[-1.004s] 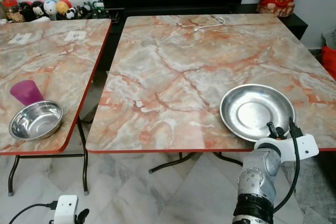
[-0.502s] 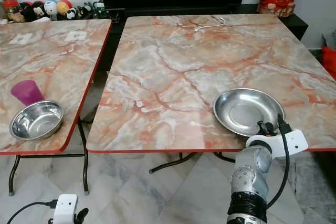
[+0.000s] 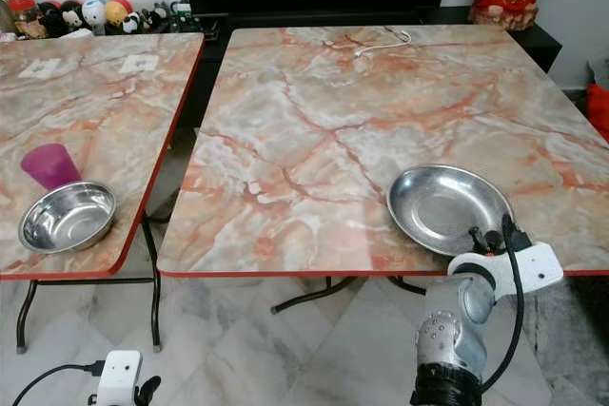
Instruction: Setting the table
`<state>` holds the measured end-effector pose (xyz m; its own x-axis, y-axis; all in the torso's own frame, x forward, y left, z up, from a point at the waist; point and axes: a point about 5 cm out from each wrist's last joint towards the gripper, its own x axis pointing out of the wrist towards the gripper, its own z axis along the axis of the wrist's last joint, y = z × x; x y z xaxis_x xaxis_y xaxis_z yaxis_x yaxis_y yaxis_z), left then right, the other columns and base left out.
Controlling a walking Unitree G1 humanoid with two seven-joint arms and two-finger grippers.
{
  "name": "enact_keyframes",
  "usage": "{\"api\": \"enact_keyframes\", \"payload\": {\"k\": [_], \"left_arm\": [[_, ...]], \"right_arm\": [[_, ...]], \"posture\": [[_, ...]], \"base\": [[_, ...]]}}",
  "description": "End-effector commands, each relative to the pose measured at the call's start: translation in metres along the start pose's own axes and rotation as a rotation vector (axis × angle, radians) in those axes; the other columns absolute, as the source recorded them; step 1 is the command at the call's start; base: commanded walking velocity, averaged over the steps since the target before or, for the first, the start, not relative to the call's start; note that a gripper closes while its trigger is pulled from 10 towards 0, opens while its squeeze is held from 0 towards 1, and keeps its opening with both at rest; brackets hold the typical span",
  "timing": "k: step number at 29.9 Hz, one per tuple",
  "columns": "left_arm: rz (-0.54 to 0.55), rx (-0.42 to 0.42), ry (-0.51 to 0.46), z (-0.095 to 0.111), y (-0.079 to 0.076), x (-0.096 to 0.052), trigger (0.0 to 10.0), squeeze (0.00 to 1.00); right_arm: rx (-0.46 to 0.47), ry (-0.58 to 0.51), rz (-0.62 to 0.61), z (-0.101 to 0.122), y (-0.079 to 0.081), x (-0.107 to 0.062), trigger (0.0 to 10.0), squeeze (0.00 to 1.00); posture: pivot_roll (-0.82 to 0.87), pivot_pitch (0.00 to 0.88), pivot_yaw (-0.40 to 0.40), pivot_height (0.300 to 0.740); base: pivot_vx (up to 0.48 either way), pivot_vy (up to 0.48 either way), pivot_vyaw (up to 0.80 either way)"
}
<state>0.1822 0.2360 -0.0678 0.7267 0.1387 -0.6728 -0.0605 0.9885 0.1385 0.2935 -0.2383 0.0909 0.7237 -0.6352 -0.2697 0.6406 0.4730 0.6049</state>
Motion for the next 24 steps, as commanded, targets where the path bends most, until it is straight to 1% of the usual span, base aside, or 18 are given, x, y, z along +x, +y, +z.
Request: {"api": "enact_keyframes", "payload": {"k": [1, 2, 3, 4, 6, 7, 8, 9, 10, 11, 13, 15, 16, 18, 19, 20, 21, 24], "left_arm": [[0.004, -0.003, 0.034, -0.007, 0.000, -0.002, 10.0, 0.00], [0.004, -0.003, 0.034, -0.007, 0.000, -0.002, 10.0, 0.00], [0.004, -0.003, 0.033, -0.007, 0.000, -0.002, 10.0, 0.00], [0.004, -0.003, 0.032, -0.006, 0.000, -0.002, 10.0, 0.00], [0.004, -0.004, 0.031, -0.006, 0.000, -0.002, 10.0, 0.00], [0.004, -0.005, 0.030, -0.006, 0.000, -0.002, 10.0, 0.00], [0.004, -0.005, 0.030, -0.006, 0.000, -0.001, 10.0, 0.00], [0.004, -0.005, 0.030, -0.006, 0.000, -0.001, 10.0, 0.00], [0.004, -0.005, 0.029, -0.006, -0.001, -0.001, 10.0, 0.00], [0.004, -0.005, 0.029, -0.006, -0.001, -0.001, 10.0, 0.00], [0.003, -0.008, 0.027, -0.006, -0.001, -0.001, 10.0, 0.00], [0.004, -0.011, 0.026, -0.006, -0.001, -0.001, 10.0, 0.00], [0.005, -0.012, 0.025, -0.006, -0.001, -0.001, 10.0, 0.00], [0.007, -0.018, 0.024, -0.006, -0.001, -0.001, 10.0, 0.00], [0.008, -0.021, 0.023, -0.006, -0.001, -0.001, 10.0, 0.00], [0.010, -0.024, 0.023, -0.006, -0.001, -0.001, 10.0, 0.00], [0.010, -0.024, 0.023, -0.006, -0.001, -0.001, 10.0, 0.00], [0.015, -0.029, 0.025, -0.006, -0.001, -0.001, 10.0, 0.00]], "right_arm": [[-0.007, -0.004, 0.005, 0.002, 0.000, -0.002, 10.0, 0.00], [0.000, -0.002, 0.010, 0.002, 0.001, -0.003, 10.0, 0.00], [-0.005, -0.007, 0.022, 0.003, 0.002, -0.003, 10.0, 0.97], [-0.010, -0.014, 0.030, 0.004, 0.004, -0.003, 10.0, 0.97], [-0.011, -0.027, 0.039, 0.007, 0.007, -0.004, 10.0, 0.89], [-0.007, -0.030, 0.040, 0.007, 0.007, -0.004, 10.0, 0.89], [-0.014, -0.039, 0.044, 0.009, 0.008, -0.005, 10.0, 0.62], [-0.014, -0.039, 0.044, 0.009, 0.008, -0.005, 10.0, 0.62], [-0.029, -0.050, 0.049, 0.010, 0.009, -0.005, 10.0, 0.00], [-0.029, -0.050, 0.049, 0.010, 0.009, -0.005, 10.0, 0.00], [-0.125, -0.126, 0.062, 0.020, 0.007, -0.009, 10.0, 0.00], [-0.223, -0.183, 0.124, 0.027, 0.012, -0.011, 10.0, 0.00], [-0.264, -0.188, 0.175, 0.027, 0.017, -0.012, 10.0, 0.00], [-0.326, -0.169, 0.347, 0.023, 0.032, -0.015, 10.0, 0.00], [-0.339, -0.163, 0.395, 0.022, 0.036, -0.016, 10.0, 0.00], [-0.378, -0.178, 0.442, 0.023, 0.040, -0.018, 10.0, 0.00], [-0.378, -0.178, 0.442, 0.023, 0.040, -0.018, 10.0, 0.00], [-0.506, -0.189, 0.620, 0.025, 0.053, -0.021, 10.0, 0.00]], "posture": [[-0.09, 0.088, 0.032, 0.740], [-0.09, 0.090, 0.032, 0.740], [-0.09, 0.089, 0.031, 0.740], [-0.09, 0.090, 0.031, 0.740], [-0.09, 0.092, 0.031, 0.740], [-0.09, 0.092, 0.031, 0.740], [-0.10, 0.092, 0.030, 0.740], [-0.10, 0.092, 0.030, 0.740], [-0.10, 0.092, 0.030, 0.740], [-0.10, 0.092, 0.030, 0.740], [-0.10, 0.093, 0.030, 0.740], [-0.10, 0.094, 0.031, 0.740], [-0.10, 0.093, 0.031, 0.740], [-0.10, 0.093, 0.032, 0.740], [-0.10, 0.093, 0.032, 0.740], [-0.11, 0.094, 0.033, 0.740], [-0.11, 0.094, 0.033, 0.740], [-0.12, 0.089, 0.030, 0.740]], "base": [[0.000, 0.000, 0.00], [0.000, 0.000, 0.00], [0.000, 0.000, 0.00], [0.000, 0.000, 0.00], [0.000, 0.000, 0.00], [0.000, 0.000, 0.00], [0.000, 0.000, 0.00], [0.000, 0.000, 0.00], [0.000, 0.000, 0.00], [0.000, 0.000, 0.00], [0.000, 0.000, 0.00], [0.000, 0.000, 0.00], [0.000, 0.000, 0.00], [0.000, 0.000, 0.00], [0.000, 0.000, 0.00], [0.000, 0.000, 0.00], [0.000, 0.000, 0.00], [0.000, 0.000, 0.00]]}}
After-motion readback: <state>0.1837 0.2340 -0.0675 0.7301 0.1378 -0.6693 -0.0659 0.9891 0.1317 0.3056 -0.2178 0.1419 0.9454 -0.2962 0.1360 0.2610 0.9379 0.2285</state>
